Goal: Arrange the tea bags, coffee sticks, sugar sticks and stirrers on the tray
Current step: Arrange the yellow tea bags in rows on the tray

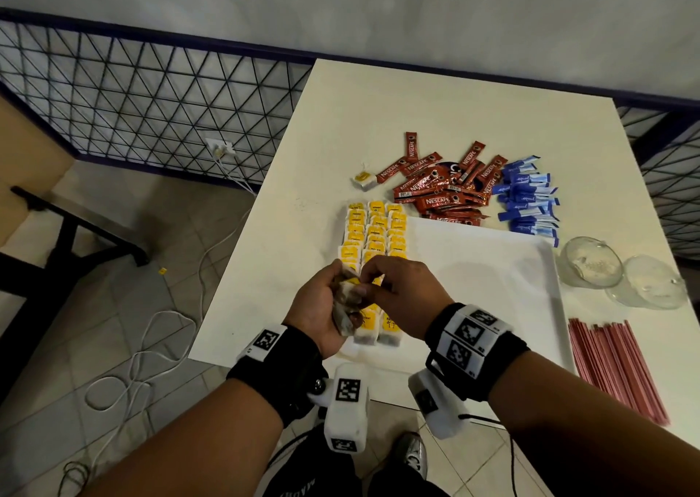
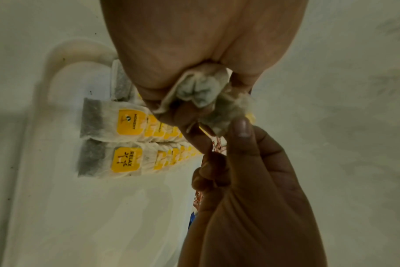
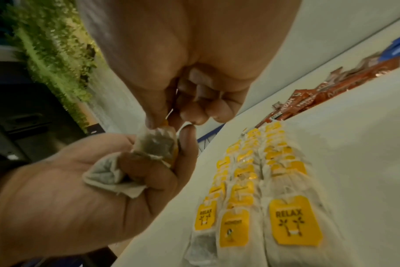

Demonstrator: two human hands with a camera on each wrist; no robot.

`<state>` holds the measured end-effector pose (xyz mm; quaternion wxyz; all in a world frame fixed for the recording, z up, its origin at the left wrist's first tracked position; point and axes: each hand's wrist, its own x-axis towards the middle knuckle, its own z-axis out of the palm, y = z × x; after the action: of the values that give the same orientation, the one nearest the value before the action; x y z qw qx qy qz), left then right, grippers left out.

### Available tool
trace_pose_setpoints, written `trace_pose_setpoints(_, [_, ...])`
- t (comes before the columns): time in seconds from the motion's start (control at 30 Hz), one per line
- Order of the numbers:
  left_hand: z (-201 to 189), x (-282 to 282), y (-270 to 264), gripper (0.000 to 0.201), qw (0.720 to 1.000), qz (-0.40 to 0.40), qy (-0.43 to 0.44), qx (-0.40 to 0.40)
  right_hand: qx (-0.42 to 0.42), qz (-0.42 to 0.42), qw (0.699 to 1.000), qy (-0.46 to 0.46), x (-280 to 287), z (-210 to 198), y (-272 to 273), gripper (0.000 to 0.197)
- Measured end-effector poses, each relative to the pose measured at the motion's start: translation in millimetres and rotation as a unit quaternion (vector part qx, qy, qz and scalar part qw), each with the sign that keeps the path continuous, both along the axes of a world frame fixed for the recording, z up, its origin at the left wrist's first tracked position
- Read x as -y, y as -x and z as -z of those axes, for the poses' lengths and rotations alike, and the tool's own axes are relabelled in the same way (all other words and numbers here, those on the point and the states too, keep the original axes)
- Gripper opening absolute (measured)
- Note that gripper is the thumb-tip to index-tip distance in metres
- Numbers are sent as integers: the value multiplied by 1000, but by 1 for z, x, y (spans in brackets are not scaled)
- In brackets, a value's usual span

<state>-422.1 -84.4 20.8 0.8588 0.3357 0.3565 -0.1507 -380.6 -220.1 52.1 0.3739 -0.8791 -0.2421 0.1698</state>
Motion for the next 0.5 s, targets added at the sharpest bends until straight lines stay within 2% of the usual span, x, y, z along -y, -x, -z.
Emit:
trace_pose_setpoints(0.1, [8, -3, -3, 15, 1000, -11, 11, -3, -41, 36, 998, -44, 2, -2, -2, 17])
trace_pose_setpoints(0.2, [6, -5, -4, 21, 999, -25, -15, -20, -48, 71, 994, -70, 4, -5, -5, 20])
trace_pose_setpoints(0.23, [5, -6, -4, 27, 998, -41, -41, -25, -51, 83, 992, -77, 5, -7, -6, 18])
trace_pose_setpoints(0.3, [4, -13, -3, 36, 987, -57, -147, -16, -48, 96, 991, -80, 7, -9, -7, 13])
trace_pose_setpoints(0.4, [0, -25, 0, 31, 942, -2, -324, 91, -9, 87, 994, -66, 8, -9, -9, 15])
trace_pose_setpoints(0.5, [-15, -29, 1, 9, 888, 105, -397, 206, 93, 58, 993, -53, 8, -5, -10, 16])
